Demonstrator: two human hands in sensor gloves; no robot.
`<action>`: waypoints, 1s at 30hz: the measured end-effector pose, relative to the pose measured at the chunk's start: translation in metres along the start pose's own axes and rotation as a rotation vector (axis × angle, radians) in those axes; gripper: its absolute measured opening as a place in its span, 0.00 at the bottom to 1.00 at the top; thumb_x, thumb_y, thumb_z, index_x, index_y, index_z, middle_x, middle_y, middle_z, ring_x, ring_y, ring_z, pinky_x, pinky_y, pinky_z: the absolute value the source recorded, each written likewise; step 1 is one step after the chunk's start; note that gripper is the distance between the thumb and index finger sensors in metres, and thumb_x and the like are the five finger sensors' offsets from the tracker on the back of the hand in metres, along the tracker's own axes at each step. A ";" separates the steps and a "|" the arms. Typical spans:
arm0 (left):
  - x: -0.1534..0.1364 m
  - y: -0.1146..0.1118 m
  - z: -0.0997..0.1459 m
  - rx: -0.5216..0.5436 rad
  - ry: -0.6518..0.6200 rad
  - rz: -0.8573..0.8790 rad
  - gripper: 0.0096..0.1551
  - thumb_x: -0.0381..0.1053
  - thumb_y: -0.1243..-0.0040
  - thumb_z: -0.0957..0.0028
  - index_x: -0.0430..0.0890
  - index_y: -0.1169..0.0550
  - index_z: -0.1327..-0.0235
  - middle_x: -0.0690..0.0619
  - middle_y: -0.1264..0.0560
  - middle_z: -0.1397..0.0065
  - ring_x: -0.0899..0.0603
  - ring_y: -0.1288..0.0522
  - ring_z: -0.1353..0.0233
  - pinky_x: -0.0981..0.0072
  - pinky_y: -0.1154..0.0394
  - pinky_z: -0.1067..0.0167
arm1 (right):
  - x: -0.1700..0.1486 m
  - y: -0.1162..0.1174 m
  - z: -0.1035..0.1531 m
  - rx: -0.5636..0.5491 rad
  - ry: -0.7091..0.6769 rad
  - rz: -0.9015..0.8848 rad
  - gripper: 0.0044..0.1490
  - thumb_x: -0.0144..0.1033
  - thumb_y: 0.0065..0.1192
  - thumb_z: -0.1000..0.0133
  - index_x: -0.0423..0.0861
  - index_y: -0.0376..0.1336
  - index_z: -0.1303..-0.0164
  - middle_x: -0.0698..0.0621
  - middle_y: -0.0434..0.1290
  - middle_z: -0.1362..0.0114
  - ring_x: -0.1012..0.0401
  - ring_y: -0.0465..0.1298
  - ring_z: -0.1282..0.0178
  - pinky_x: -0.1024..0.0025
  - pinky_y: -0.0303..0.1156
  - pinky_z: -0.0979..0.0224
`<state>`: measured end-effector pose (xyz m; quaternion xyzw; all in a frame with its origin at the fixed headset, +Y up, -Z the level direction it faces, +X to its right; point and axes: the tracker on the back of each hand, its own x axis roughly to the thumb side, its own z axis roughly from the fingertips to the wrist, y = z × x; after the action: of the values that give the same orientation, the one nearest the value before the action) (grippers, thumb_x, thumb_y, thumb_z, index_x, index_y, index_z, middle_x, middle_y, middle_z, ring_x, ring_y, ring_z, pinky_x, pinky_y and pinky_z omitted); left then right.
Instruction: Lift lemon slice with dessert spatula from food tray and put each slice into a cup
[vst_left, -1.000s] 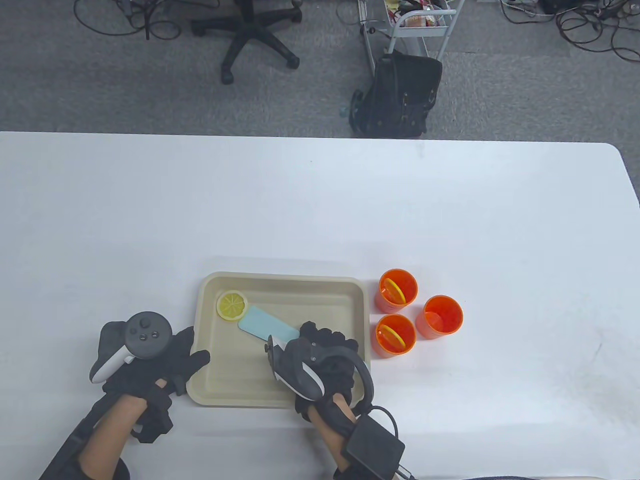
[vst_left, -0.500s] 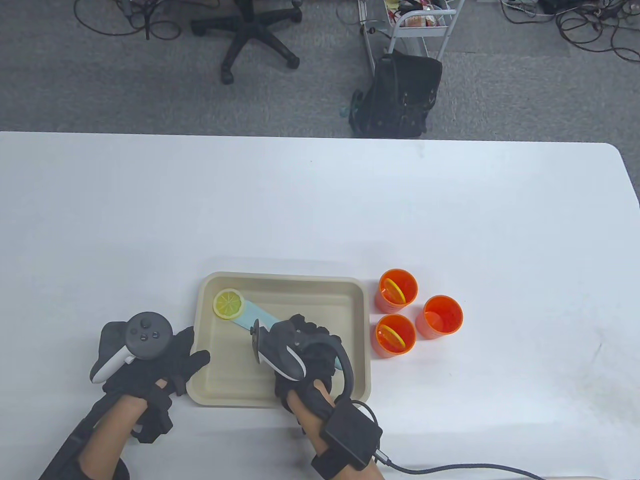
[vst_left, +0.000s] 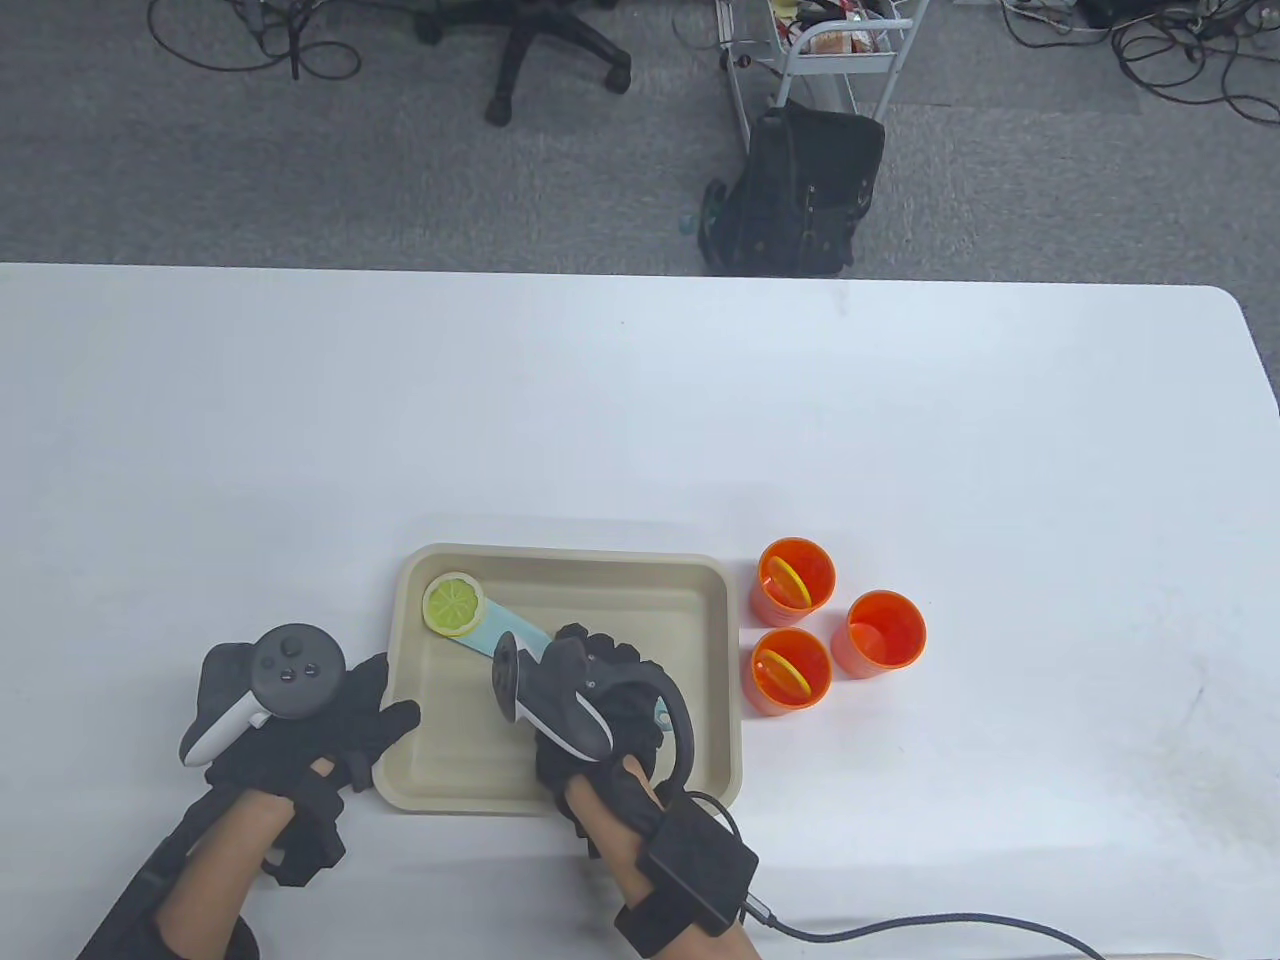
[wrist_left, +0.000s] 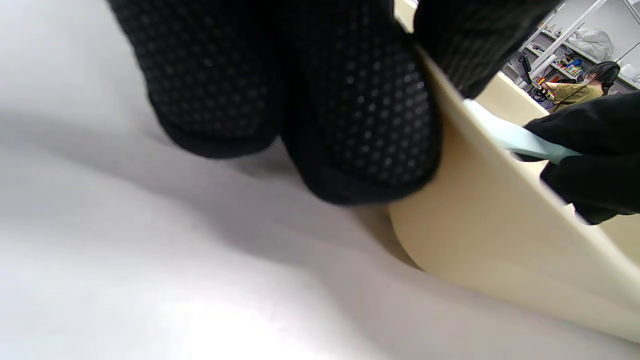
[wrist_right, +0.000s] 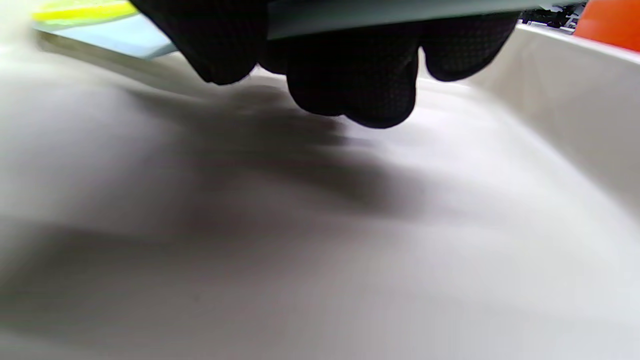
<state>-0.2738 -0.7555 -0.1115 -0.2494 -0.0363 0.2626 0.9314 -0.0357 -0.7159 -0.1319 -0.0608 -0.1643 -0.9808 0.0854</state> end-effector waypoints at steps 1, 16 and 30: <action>0.000 0.000 0.000 0.000 0.000 0.001 0.46 0.61 0.35 0.41 0.33 0.36 0.23 0.53 0.16 0.50 0.57 0.11 0.63 0.62 0.13 0.58 | -0.003 -0.001 0.002 -0.009 -0.002 -0.008 0.40 0.41 0.61 0.43 0.45 0.55 0.20 0.43 0.70 0.29 0.52 0.77 0.37 0.43 0.67 0.26; 0.000 0.000 0.000 -0.001 -0.001 0.004 0.46 0.61 0.36 0.41 0.33 0.35 0.23 0.53 0.16 0.50 0.57 0.11 0.62 0.61 0.13 0.58 | -0.067 -0.027 0.031 -0.162 0.044 -0.198 0.38 0.42 0.63 0.43 0.47 0.57 0.21 0.46 0.72 0.29 0.53 0.78 0.39 0.44 0.68 0.26; 0.000 0.000 0.000 -0.001 0.000 0.007 0.46 0.61 0.36 0.41 0.33 0.36 0.23 0.53 0.16 0.50 0.56 0.11 0.62 0.61 0.13 0.57 | -0.173 -0.019 0.050 -0.231 0.306 -0.402 0.38 0.42 0.65 0.43 0.47 0.60 0.22 0.45 0.73 0.29 0.51 0.78 0.39 0.43 0.67 0.26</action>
<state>-0.2742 -0.7558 -0.1116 -0.2499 -0.0357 0.2660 0.9303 0.1341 -0.6558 -0.1168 0.1124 -0.0453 -0.9881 -0.0948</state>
